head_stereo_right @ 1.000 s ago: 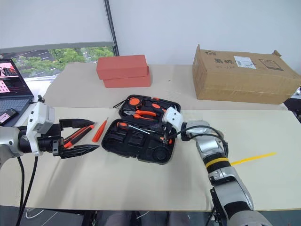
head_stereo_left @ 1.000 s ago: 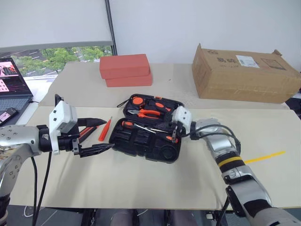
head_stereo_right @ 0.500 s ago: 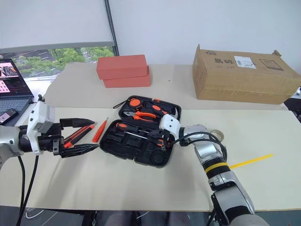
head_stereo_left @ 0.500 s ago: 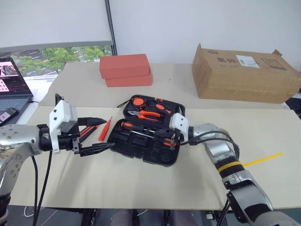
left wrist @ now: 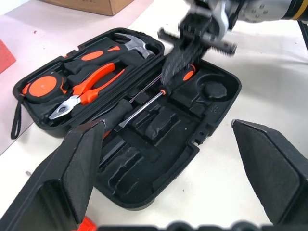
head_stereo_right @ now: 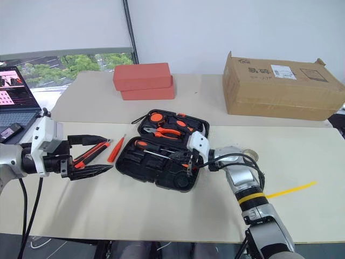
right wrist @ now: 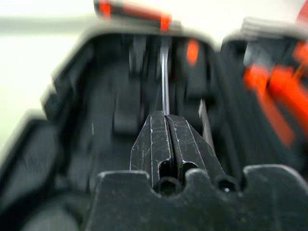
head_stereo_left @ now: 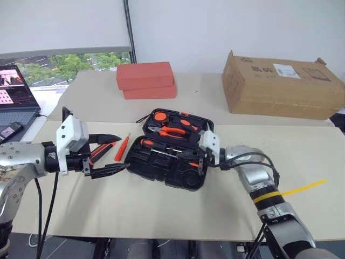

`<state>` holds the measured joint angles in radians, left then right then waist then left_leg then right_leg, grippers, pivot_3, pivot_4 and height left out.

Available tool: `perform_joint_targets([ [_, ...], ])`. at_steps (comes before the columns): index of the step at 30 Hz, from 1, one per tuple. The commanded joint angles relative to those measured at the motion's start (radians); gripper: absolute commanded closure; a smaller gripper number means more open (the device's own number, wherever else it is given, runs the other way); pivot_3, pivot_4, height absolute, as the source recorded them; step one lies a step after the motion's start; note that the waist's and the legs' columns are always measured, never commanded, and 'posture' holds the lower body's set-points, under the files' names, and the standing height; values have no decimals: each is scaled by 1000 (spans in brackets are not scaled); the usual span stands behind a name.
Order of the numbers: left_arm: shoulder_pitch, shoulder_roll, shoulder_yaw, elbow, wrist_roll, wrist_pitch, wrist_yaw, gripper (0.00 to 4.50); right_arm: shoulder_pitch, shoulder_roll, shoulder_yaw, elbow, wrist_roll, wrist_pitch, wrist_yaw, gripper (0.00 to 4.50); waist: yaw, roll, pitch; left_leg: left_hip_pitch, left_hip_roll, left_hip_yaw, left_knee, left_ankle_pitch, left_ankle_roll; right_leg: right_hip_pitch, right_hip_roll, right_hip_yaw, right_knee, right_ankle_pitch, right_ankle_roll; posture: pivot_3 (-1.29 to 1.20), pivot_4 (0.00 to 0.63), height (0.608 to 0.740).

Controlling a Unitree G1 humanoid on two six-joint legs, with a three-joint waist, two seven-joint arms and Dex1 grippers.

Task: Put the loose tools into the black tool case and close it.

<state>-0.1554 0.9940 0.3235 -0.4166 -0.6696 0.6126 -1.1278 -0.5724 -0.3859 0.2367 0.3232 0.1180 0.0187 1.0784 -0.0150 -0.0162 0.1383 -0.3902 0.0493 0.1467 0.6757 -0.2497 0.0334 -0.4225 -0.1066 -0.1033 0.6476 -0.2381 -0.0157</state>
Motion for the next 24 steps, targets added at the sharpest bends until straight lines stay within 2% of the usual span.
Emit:
perform_joint_targets([
  [1,-15,8,10,-5,-6,-20,-3,0,-4,-11,24,18,-66,-15,-41,4414,-2,0,0,0,0,0,0,0,0,0,0,0,0,0,0,0,150,711],
  [11,-11,9,15,-5,-4,-23,-5,0,-36,2,-3,51,-62,-16,-87,4414,0,0,0,1,0,0,0,0,0,1,0,1,0,0,0,0,150,711],
  [15,-13,9,14,0,-1,-28,-8,0,-47,40,-76,11,52,15,-74,4414,0,0,0,0,0,0,0,0,0,0,0,2,0,0,0,0,150,711],
  [21,-24,10,5,10,3,-33,-14,0,-21,37,-76,-51,113,21,4,4414,-1,0,0,-1,0,0,0,0,0,0,0,2,0,0,0,0,150,711],
  [24,-28,11,2,13,4,-34,-17,0,-15,26,-58,-45,79,23,-12,4414,0,0,0,0,0,0,0,0,0,0,0,2,0,0,0,0,150,711],
])
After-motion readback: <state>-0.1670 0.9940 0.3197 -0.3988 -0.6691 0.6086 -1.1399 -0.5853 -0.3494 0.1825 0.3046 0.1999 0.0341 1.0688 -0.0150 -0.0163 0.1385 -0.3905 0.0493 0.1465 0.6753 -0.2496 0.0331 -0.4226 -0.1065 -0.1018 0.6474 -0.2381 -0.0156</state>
